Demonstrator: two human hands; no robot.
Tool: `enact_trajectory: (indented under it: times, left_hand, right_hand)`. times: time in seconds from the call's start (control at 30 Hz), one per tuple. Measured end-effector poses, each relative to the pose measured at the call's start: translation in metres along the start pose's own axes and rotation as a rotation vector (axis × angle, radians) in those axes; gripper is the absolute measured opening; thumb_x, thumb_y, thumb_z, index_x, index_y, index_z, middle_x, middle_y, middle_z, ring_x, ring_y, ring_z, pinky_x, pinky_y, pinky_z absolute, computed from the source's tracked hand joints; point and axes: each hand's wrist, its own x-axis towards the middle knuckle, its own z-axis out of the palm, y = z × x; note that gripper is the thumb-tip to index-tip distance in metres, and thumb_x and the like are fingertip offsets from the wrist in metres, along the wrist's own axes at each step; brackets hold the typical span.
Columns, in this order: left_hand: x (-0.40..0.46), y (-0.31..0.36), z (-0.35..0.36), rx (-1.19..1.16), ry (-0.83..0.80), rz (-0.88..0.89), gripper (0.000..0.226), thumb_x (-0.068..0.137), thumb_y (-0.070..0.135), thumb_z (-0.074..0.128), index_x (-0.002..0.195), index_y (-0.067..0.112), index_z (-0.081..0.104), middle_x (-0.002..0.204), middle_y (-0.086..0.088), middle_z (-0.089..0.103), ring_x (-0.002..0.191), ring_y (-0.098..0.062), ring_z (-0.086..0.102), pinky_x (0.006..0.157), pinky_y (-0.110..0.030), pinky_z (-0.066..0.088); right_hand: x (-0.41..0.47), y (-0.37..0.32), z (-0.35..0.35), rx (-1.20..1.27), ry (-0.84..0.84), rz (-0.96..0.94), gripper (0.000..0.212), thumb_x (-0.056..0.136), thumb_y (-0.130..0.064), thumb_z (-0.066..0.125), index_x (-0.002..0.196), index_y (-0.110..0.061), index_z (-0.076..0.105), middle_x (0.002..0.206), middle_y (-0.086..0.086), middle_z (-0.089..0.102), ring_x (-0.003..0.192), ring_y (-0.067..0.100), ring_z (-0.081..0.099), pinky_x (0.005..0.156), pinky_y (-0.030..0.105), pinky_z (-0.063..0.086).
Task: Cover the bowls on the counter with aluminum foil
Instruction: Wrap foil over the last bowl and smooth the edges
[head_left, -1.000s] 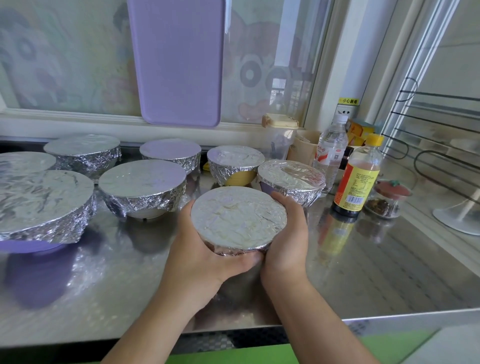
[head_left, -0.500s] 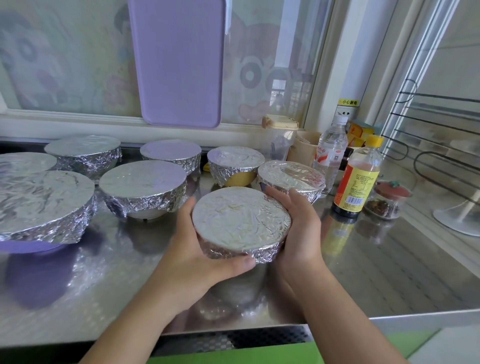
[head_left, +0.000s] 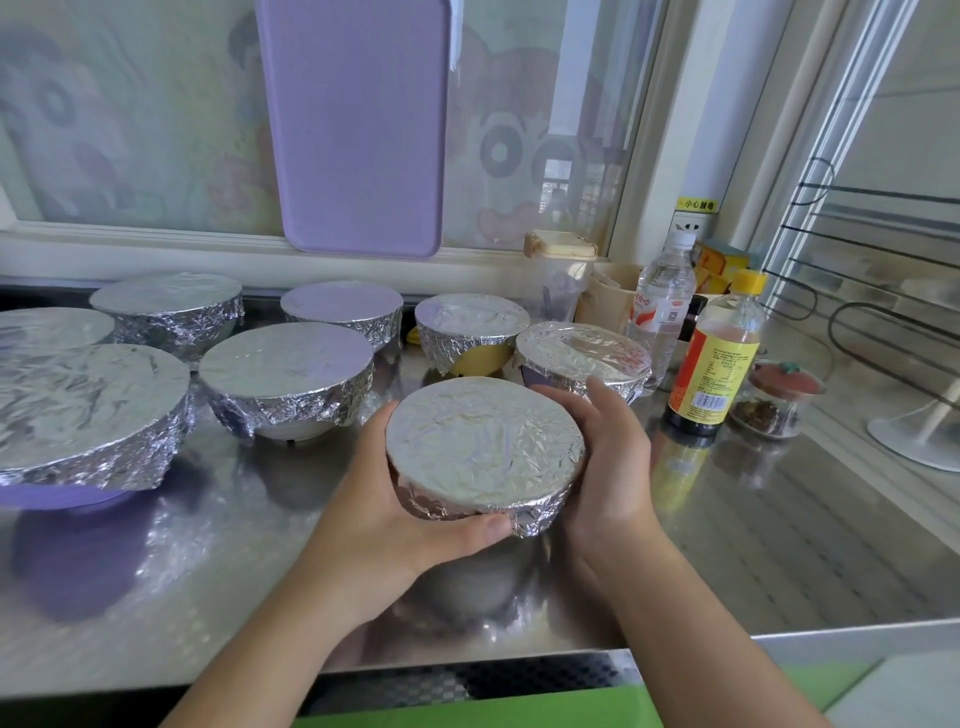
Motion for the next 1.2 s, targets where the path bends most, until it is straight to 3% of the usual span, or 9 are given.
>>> enact_trajectory:
  times: [0.13,0.3,0.43,0.63,0.8,0.9,0.97,1.1,1.2]
  left_hand:
    - [-0.004,0.001,-0.003,0.044,0.016,-0.036,0.126,0.044,0.052,0.099,0.149,0.05,0.03,0.14,0.031,0.053,0.134,0.008,0.05,0.119,-0.033,0.039]
    - [-0.011,0.011,0.026,0.017,0.101,-0.032,0.162,0.039,0.049,0.107,0.161,0.043,0.002,0.146,0.033,0.041,0.129,0.026,0.038,0.105,-0.002,0.033]
    - [-0.007,0.007,0.019,-0.008,0.077,-0.026,0.146,0.049,0.027,0.105,0.16,0.033,0.012,0.132,0.035,0.05,0.117,0.027,0.047,0.091,0.002,0.039]
    - [-0.008,0.006,-0.008,0.022,-0.064,-0.039,0.131,0.045,0.043,0.099,0.152,0.049,0.023,0.135,0.031,0.057,0.13,0.001,0.057,0.118,-0.041,0.042]
    - [-0.015,0.013,0.017,0.083,0.057,0.033,0.15,0.041,0.05,0.1,0.157,0.048,0.005,0.145,0.039,0.033,0.131,0.025,0.035,0.098,0.005,0.03]
    - [-0.011,0.007,0.019,0.082,0.088,0.07,0.138,0.047,0.036,0.105,0.151,0.048,0.015,0.14,0.036,0.043,0.129,0.021,0.042,0.094,0.005,0.034]
    - [-0.009,0.005,0.009,0.079,0.047,0.051,0.131,0.046,0.039,0.103,0.15,0.047,0.023,0.132,0.038,0.053,0.127,0.017,0.048,0.096,0.001,0.038]
    - [-0.007,0.005,-0.008,0.089,-0.013,0.03,0.129,0.048,0.043,0.097,0.154,0.044,0.024,0.133,0.035,0.057,0.127,0.011,0.054,0.112,-0.023,0.04]
    - [-0.009,0.008,0.001,0.082,0.009,0.026,0.134,0.052,0.037,0.099,0.154,0.05,0.014,0.134,0.047,0.048,0.129,0.017,0.049,0.111,-0.013,0.036]
  right_hand:
    - [0.005,-0.001,-0.002,-0.012,-0.054,0.011,0.059,0.108,-0.048,0.042,0.116,-0.001,0.076,0.115,0.025,0.076,0.113,0.041,0.072,0.112,0.058,0.048]
    - [0.0,0.008,0.0,0.017,-0.119,0.0,0.055,0.107,-0.045,0.043,0.112,-0.004,0.08,0.121,0.027,0.074,0.118,0.041,0.07,0.114,0.058,0.046]
    - [-0.006,0.01,0.0,0.011,-0.103,-0.039,0.066,0.092,-0.047,0.057,0.131,0.005,0.064,0.129,0.033,0.067,0.122,0.046,0.065,0.113,0.06,0.044]
    - [0.004,-0.006,-0.007,-0.104,-0.094,-0.127,0.035,0.105,-0.033,0.052,0.106,-0.007,0.076,0.092,-0.001,0.08,0.083,0.008,0.075,0.076,0.024,0.056]
    - [0.001,-0.007,0.003,-0.117,-0.211,-0.106,0.064,0.084,-0.04,0.071,0.133,0.001,0.067,0.13,0.021,0.071,0.115,0.025,0.073,0.103,0.04,0.058]
    - [0.001,-0.003,-0.001,-0.123,-0.209,-0.115,0.073,0.072,-0.04,0.072,0.131,0.003,0.068,0.127,0.022,0.072,0.109,0.022,0.074,0.099,0.036,0.058]
    - [0.004,-0.002,-0.006,-0.257,-0.178,-0.163,0.049,0.084,-0.037,0.07,0.124,-0.009,0.075,0.127,0.012,0.073,0.116,0.02,0.071,0.108,0.042,0.054]
    - [0.008,-0.008,-0.008,-0.498,-0.144,-0.266,0.05,0.088,-0.055,0.055,0.104,-0.013,0.077,0.116,0.013,0.072,0.113,0.031,0.065,0.107,0.054,0.045]
    - [0.011,-0.01,-0.004,-0.364,-0.154,-0.212,0.037,0.103,-0.038,0.053,0.105,-0.01,0.078,0.115,0.008,0.077,0.107,0.02,0.072,0.095,0.038,0.054]
